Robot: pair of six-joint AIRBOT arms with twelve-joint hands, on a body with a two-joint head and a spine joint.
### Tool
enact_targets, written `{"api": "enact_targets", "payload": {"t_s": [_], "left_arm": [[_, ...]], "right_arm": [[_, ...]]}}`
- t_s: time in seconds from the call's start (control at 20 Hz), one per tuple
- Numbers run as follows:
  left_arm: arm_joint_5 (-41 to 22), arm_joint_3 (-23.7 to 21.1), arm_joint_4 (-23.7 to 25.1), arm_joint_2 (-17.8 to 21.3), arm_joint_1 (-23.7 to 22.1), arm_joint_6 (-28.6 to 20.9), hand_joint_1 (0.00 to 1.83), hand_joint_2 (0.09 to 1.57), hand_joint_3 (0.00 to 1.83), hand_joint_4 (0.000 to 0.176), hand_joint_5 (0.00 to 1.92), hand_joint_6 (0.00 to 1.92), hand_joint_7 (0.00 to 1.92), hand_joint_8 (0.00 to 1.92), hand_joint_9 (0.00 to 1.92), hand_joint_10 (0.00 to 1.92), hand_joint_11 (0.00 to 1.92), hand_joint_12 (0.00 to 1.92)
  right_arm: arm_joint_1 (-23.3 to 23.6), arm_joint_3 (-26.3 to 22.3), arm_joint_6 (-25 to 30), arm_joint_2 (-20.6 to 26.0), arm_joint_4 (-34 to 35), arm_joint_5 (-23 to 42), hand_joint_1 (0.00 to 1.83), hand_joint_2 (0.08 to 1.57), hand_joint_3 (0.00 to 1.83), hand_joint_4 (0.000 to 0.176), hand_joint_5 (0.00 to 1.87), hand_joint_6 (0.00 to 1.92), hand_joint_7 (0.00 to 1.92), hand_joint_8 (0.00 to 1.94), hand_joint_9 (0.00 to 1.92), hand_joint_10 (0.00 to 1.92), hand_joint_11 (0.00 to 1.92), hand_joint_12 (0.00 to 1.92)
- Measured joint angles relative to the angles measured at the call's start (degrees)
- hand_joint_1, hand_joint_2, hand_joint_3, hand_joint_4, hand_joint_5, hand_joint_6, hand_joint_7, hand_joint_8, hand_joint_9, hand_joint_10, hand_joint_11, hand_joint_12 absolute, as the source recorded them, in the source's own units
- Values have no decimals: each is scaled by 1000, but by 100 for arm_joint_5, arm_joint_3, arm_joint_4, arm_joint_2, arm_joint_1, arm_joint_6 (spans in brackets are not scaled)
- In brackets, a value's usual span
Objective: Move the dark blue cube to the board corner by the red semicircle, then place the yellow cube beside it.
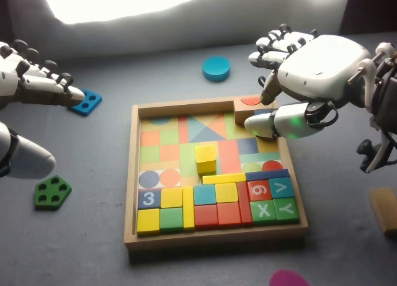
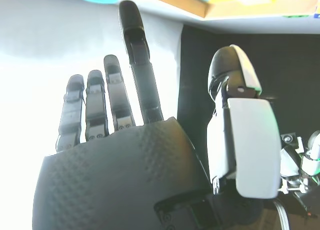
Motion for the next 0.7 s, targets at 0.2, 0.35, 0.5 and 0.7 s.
{"api": "enact_targets", "payload": {"t_s": [0.2, 0.35, 0.5, 0.7], "left_arm": [[7, 0, -9, 0, 0, 0, 0, 1237, 1, 48, 1, 0, 43, 2, 38, 3, 0, 335], [4, 0, 2, 0, 0, 0, 0, 1230, 0, 50, 0, 0, 54, 3, 58, 6, 0, 371], [7, -2, -2, 0, 0, 0, 0, 1241, 4, 49, 1, 0, 47, 4, 54, 3, 0, 324], [4, -13, 4, 0, 0, -4, 0, 1236, 1, 45, 6, 2, 66, 4, 68, 6, 0, 396]], "right_arm": [[61, -365, 90, 50, -133, 39, 0, 1152, 0, 0, 869, 4, 170, 4, 0, 0, 0, 0], [105, -728, 109, 15, -343, 52, 0, 1152, 0, 0, 868, 2, 157, 3, 0, 0, 0, 0], [114, -787, 109, -129, -345, 22, 0, 1146, 0, 0, 872, 4, 171, 8, 0, 0, 0, 0], [116, -787, 70, -343, -339, -44, 0, 1143, 0, 0, 876, 5, 180, 8, 0, 0, 0, 0]]}}
